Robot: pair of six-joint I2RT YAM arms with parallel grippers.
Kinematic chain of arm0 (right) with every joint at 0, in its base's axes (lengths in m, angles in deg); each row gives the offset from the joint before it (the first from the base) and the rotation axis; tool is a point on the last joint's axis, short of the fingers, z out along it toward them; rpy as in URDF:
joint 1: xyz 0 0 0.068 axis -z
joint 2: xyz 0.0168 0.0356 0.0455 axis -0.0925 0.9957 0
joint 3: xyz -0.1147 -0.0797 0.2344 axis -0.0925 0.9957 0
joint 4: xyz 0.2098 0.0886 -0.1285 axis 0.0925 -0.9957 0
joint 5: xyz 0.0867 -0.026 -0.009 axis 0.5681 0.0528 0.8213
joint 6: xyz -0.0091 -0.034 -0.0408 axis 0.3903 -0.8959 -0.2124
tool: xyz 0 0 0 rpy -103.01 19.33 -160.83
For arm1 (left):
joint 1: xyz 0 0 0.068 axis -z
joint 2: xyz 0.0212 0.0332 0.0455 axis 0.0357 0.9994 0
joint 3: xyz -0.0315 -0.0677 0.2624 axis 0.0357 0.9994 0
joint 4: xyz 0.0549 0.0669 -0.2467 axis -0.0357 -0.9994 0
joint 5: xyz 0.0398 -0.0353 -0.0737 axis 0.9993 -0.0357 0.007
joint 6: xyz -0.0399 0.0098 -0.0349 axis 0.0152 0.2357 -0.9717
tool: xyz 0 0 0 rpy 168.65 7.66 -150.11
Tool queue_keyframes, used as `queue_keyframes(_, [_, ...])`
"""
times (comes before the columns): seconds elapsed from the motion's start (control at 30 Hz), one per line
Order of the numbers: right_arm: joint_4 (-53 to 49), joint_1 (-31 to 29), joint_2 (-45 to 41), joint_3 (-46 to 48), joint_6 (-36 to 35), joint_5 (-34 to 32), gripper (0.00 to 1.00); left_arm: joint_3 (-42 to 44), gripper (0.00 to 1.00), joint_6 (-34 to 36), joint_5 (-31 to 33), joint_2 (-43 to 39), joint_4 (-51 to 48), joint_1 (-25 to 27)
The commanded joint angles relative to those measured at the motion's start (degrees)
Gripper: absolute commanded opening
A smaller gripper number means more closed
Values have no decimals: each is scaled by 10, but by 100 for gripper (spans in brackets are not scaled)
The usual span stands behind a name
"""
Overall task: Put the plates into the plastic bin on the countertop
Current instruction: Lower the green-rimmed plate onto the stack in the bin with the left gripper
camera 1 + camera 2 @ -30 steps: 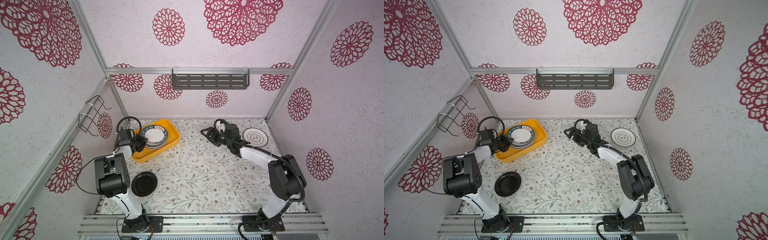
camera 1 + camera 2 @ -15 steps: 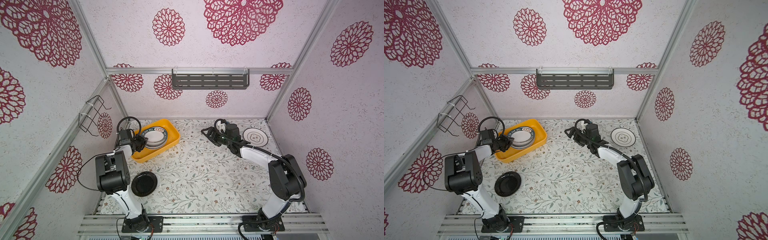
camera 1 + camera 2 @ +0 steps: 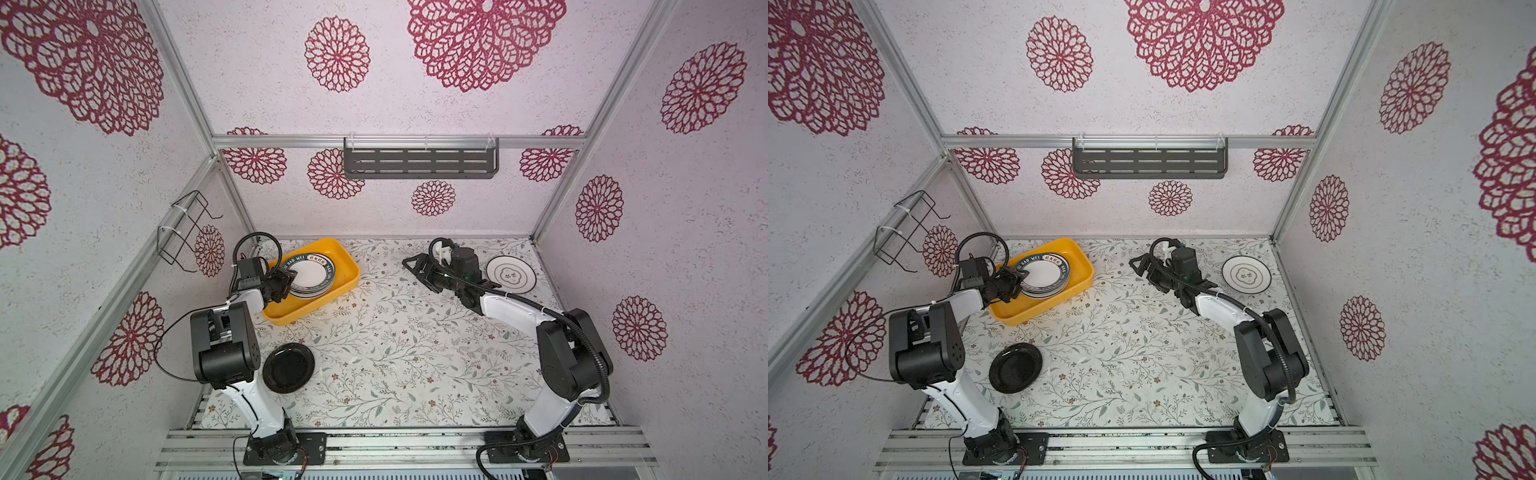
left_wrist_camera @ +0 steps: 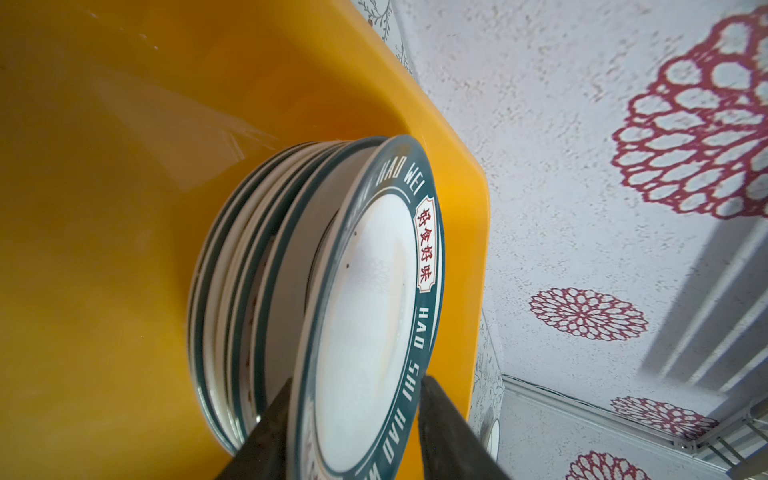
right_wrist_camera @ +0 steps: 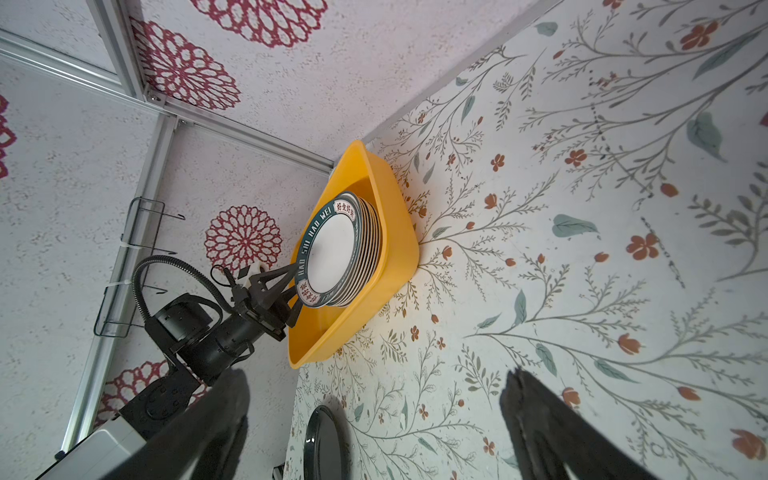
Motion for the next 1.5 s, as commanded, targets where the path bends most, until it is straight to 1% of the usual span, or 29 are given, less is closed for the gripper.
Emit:
queue_keyframes(0.0, [8, 4, -27, 1, -3, -9, 99, -19, 53, 11, 0, -6, -1, -3])
queue_keyframes(0.1, [5, 5, -29, 2, -5, -10, 99, -21, 58, 14, 2, -8, -7, -3])
queue_keyframes(0.23, [-7, 5, -30, 3, -12, -21, 99, -29, 62, 29, 11, -14, -28, -3])
queue_keyframes(0.57, [-20, 4, -30, 1, -20, -31, 99, -59, 66, 72, 29, -20, -102, -1])
queue_keyframes(0.93, [-21, 5, -26, 3, -21, -35, 99, -85, 67, 83, 25, -1, -125, 6])
queue_keyframes(1.47, [-20, 9, -17, 2, -20, -33, 99, -157, 70, 125, 57, 46, -215, 26])
